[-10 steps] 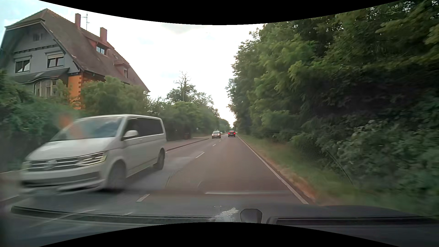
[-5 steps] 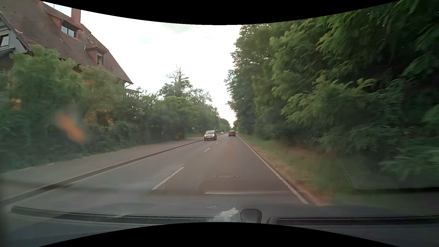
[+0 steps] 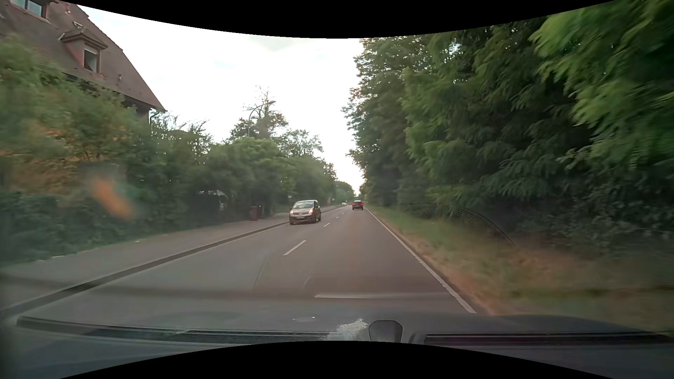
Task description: Follow the waypoints while adhering to traffic rules and regulations
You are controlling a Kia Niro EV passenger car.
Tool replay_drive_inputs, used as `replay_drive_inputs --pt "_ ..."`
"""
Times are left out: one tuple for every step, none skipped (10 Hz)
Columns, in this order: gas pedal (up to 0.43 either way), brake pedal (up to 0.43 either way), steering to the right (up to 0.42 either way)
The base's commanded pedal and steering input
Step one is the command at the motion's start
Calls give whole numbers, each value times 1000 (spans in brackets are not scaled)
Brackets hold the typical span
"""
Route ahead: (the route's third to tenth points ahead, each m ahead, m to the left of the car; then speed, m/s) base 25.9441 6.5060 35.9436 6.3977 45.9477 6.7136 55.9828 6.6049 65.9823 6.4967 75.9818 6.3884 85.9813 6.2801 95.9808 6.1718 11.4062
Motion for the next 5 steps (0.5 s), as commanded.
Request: replay_drive_inputs --pt "59 0 -3" --pt "59 0 -3" --pt "59 0 -2" --pt "59 0 -2" --pt "59 0 -2"
